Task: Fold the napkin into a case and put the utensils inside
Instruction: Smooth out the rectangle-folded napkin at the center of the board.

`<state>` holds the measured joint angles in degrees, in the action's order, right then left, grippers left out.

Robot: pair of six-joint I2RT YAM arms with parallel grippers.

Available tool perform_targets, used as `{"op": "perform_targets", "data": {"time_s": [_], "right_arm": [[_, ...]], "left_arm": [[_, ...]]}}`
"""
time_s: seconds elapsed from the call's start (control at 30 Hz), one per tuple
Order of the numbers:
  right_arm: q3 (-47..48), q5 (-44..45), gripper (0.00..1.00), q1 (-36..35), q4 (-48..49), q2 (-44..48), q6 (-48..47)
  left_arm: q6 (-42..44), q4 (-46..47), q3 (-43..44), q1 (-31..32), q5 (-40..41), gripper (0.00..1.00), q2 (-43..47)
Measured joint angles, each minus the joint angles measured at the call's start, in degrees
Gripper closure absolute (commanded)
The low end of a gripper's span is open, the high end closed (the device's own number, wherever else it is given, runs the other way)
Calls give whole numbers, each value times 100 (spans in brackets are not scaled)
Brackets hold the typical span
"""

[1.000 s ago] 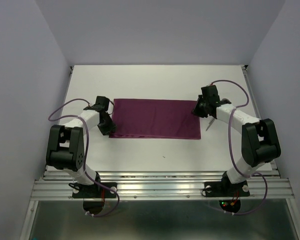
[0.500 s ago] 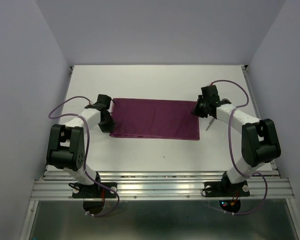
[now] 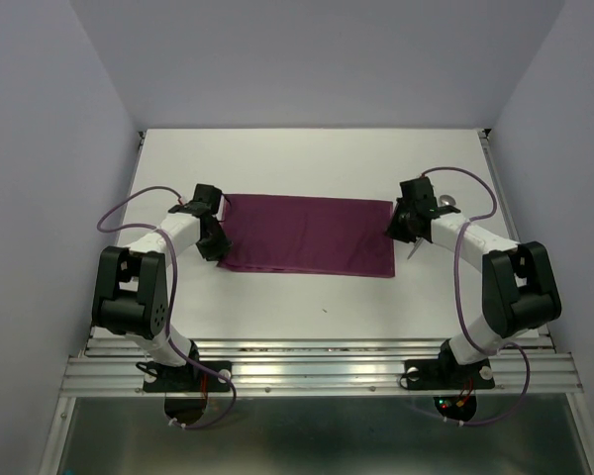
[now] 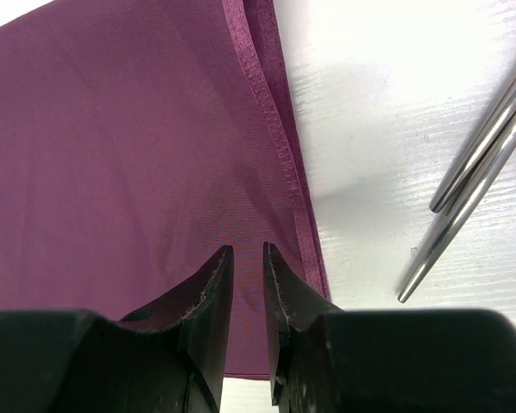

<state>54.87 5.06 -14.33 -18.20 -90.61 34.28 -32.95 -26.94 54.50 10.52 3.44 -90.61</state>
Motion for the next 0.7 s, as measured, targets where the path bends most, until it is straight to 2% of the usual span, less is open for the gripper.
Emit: {"op": "perform_targets", "data": {"time_s": [0.07, 0.2, 0.47, 0.57, 0.67, 0.7], "right_arm": [[0, 9, 74, 0, 0, 0, 0], [0, 9, 74, 0, -4, 0, 0], [0, 7, 74, 0, -26, 0, 0], [0, 7, 74, 0, -26, 0, 0], [0, 4, 74, 0, -26, 0, 0], [0, 4, 74, 0, -26, 0, 2]], "left_arm": [[11, 15, 0, 0, 2, 71, 0], [42, 24, 0, 0, 2, 61, 0], [79, 46, 0, 0, 11, 62, 0], [90, 48, 0, 0, 22, 72, 0], [103, 55, 0, 0, 33, 89, 0], [116, 55, 0, 2, 37, 100, 0]]}}
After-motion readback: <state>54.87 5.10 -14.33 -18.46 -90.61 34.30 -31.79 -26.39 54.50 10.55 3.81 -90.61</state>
